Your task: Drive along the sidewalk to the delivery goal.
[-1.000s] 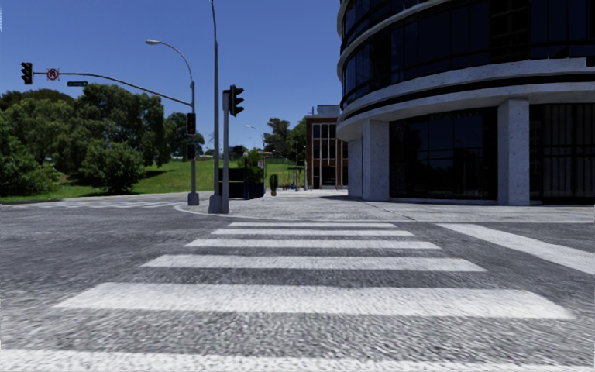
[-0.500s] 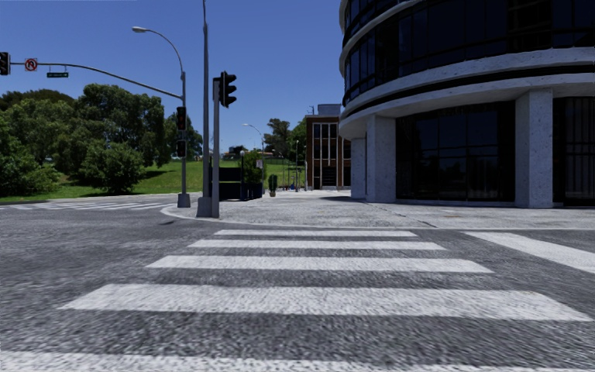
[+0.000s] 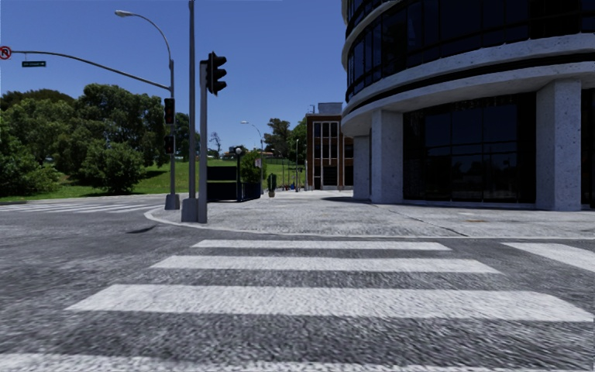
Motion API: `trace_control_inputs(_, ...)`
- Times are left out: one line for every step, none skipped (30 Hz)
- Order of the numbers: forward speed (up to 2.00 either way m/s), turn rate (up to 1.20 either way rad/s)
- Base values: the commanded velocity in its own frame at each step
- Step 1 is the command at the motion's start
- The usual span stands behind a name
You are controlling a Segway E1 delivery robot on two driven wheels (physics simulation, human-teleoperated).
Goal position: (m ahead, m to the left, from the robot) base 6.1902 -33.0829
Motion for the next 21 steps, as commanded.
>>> trace_control_inputs(2.0,0.0)
trace_control_inputs(2.0,0.0)
trace_control_inputs(2.0,0.0)
trace_control_inputs(2.0,-0.05)
trace_control_inputs(2.0,-0.14)
trace_control_inputs(2.0,-0.21)
trace_control_inputs(2.0,-0.21)
trace_control_inputs(2.0,-0.29)
trace_control_inputs(2.0,-0.35)
trace_control_inputs(2.0,-0.38)
trace_control_inputs(2.0,-0.38)
trace_control_inputs(2.0,-0.38)
trace_control_inputs(2.0,-0.39)
trace_control_inputs(2.0,-0.41)
trace_control_inputs(2.0,-0.41)
trace_control_inputs(2.0,-0.43)
trace_control_inputs(2.0,-0.44)
trace_control_inputs(2.0,-0.44)
trace_control_inputs(2.0,-0.45)
trace_control_inputs(2.0,-0.45)
trace_control_inputs(2.0,-0.45)
